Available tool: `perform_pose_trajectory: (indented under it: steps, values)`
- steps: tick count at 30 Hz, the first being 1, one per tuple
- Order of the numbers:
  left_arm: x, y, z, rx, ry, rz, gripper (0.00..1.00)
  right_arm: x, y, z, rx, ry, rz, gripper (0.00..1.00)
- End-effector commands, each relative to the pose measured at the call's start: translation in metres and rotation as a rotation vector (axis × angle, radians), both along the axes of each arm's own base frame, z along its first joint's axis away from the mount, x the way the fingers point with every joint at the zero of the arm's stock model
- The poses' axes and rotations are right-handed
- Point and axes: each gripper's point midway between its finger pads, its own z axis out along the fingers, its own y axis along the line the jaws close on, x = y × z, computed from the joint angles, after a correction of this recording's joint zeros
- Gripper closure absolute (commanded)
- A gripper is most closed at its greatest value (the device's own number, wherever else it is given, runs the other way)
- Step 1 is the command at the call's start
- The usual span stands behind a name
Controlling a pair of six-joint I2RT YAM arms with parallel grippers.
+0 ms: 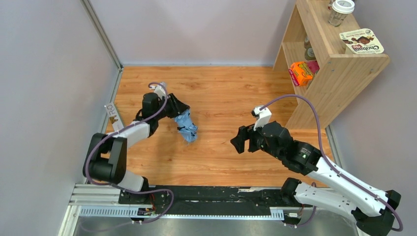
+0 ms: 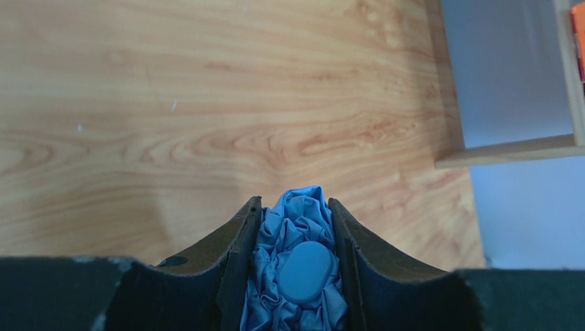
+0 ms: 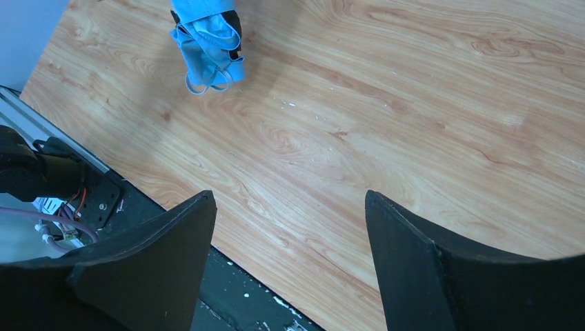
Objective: Put away the umbrella
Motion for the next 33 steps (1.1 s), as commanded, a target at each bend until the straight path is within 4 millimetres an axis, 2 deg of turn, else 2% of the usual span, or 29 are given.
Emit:
perform_pose_trajectory:
  steps: [1,2,3,4,5,7,8,9,10,11,12,13,14,15,16,17,18,19,20,21,22,23,26,29,33]
  values:
    - [-0.015,-0.010,-0.012,-0.166,0.317,-0.163,1.00,0.000,-0.002,0.017,0.046,-0.025,-0.007,0.18]
    - [0.002,-0.004,-0.010,-0.148,0.298,-0.165,1.00,-0.001,-0.002,0.017,0.047,-0.026,-0.007,0.18]
    - [0.003,-0.001,-0.016,-0.141,0.353,-0.160,1.00,-0.001,-0.002,0.016,0.049,-0.022,-0.006,0.18]
    - [0.021,0.005,-0.017,-0.151,0.363,-0.153,1.00,-0.002,-0.002,0.015,0.048,-0.019,-0.006,0.18]
    - [0.030,0.005,-0.012,-0.176,0.349,-0.175,0.99,-0.003,-0.002,0.016,0.055,-0.020,-0.003,0.18]
    - [0.054,0.012,-0.021,-0.187,0.382,-0.168,0.96,-0.003,-0.004,0.016,0.061,-0.019,-0.010,0.18]
    - [0.073,0.018,-0.028,-0.192,0.407,-0.159,0.96,-0.004,-0.004,0.016,0.066,-0.021,-0.008,0.18]
    - [0.080,0.018,-0.044,-0.210,0.441,-0.169,0.94,-0.004,-0.004,0.018,0.073,-0.020,-0.008,0.18]
    - [0.099,0.021,-0.039,-0.209,0.417,-0.165,0.93,-0.005,-0.004,0.019,0.079,-0.019,-0.010,0.18]
    - [0.105,0.025,-0.064,-0.200,0.483,-0.143,0.89,-0.006,-0.005,0.021,0.091,-0.020,-0.013,0.18]
    - [0.122,0.029,-0.057,-0.195,0.466,-0.145,0.87,-0.006,-0.006,0.023,0.099,-0.021,-0.015,0.18]
    - [0.127,0.030,-0.080,-0.189,0.510,-0.136,0.84,-0.007,-0.007,0.024,0.107,-0.025,-0.019,0.18]
    - [0.143,0.033,-0.069,-0.180,0.481,-0.135,0.84,-0.007,-0.008,0.026,0.113,-0.026,-0.023,0.18]
    - [0.151,0.034,-0.076,-0.178,0.475,-0.124,0.82,-0.008,-0.009,0.027,0.118,-0.027,-0.028,0.18]
    - [0.162,0.035,-0.069,-0.162,0.440,-0.117,0.79,-0.008,-0.010,0.028,0.124,-0.028,-0.029,0.18]
    - [0.168,0.040,-0.081,-0.135,0.454,-0.087,0.65,-0.009,-0.011,0.029,0.127,-0.028,-0.031,0.18]
    - [0.177,0.041,-0.075,-0.122,0.443,-0.090,0.60,-0.009,-0.012,0.028,0.129,-0.029,-0.033,0.18]
    - [0.191,0.055,-0.068,-0.127,0.424,-0.069,0.56,-0.009,-0.012,0.028,0.131,-0.029,-0.034,0.18]
    - [0.189,0.057,-0.072,-0.126,0.446,-0.069,0.51,-0.009,-0.012,0.027,0.129,-0.025,-0.037,0.18]
    - [0.197,0.063,-0.067,-0.107,0.424,-0.052,0.39,-0.010,-0.012,0.026,0.132,-0.020,-0.037,0.18]
    - [0.196,0.066,-0.067,-0.090,0.433,-0.045,0.30,-0.011,-0.011,0.026,0.139,-0.017,-0.032,0.18]
    - [0.202,0.074,-0.060,-0.059,0.406,-0.032,0.25,-0.011,-0.011,0.024,0.139,-0.014,-0.030,0.18]
    - [0.203,0.083,-0.058,-0.034,0.434,-0.021,0.25,-0.011,-0.007,0.022,0.149,-0.007,-0.021,0.18]
    - [0.202,0.104,-0.051,-0.022,0.451,0.021,0.24,-0.011,-0.005,0.023,0.155,-0.009,-0.019,0.18]
    - [0.194,0.136,-0.026,0.113,0.422,0.100,0.24,-0.010,-0.004,0.025,0.153,-0.013,-0.016,0.17]
